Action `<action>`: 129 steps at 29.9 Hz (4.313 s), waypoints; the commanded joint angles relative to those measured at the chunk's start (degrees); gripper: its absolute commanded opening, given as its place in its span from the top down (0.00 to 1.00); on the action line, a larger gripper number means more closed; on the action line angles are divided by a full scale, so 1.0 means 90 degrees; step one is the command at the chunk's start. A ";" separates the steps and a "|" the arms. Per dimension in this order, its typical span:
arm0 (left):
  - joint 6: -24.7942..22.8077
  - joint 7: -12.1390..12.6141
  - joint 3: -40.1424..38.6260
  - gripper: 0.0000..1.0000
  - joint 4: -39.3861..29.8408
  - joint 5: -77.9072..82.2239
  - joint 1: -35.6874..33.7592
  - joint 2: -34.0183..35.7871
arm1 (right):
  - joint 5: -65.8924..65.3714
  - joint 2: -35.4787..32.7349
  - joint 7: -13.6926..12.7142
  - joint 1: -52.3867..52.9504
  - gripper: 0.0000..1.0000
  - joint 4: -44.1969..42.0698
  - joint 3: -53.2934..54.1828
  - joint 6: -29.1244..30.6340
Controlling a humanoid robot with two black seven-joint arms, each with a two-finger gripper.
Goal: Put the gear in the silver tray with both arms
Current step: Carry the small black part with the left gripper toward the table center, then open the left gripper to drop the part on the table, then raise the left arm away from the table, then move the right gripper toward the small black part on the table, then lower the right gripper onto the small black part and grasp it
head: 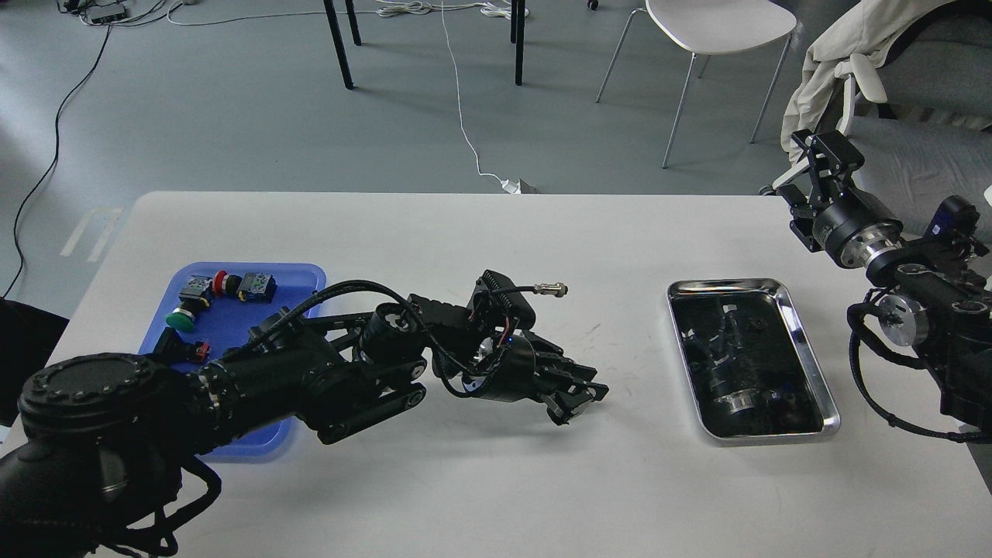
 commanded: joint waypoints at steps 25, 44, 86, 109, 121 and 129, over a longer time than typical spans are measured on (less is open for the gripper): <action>0.0087 0.0000 -0.0346 0.26 0.0603 -0.4235 -0.0885 0.1836 | -0.0020 -0.0019 0.0000 0.0080 0.08 0.0074 -0.0359 0.0048; 0.0107 0.0000 -0.0483 0.13 0.3308 -0.7585 -0.0700 0.2100 | -0.0117 0.0391 0.0000 0.1202 0.08 0.0171 -0.2801 0.0097; -0.1784 0.0000 -0.1166 0.08 0.3661 -1.0272 0.0346 0.2862 | -0.7059 0.0332 0.0000 0.3380 0.08 0.2729 -0.4110 0.0175; -0.1749 0.0000 -0.1176 0.08 0.3680 -1.0272 0.0336 0.2842 | -0.8369 0.0439 0.0000 0.4055 0.02 0.4087 -0.4256 0.1162; -0.1739 0.0000 -0.1205 0.08 0.3680 -1.0330 0.0355 0.2862 | -0.8906 0.0957 0.0000 0.3967 0.04 0.4165 -0.4852 0.1171; -0.1719 0.0000 -0.1235 0.08 0.3680 -1.0340 0.0375 0.2842 | -0.9199 0.0967 0.0000 0.3976 0.10 0.4351 -0.5223 0.1152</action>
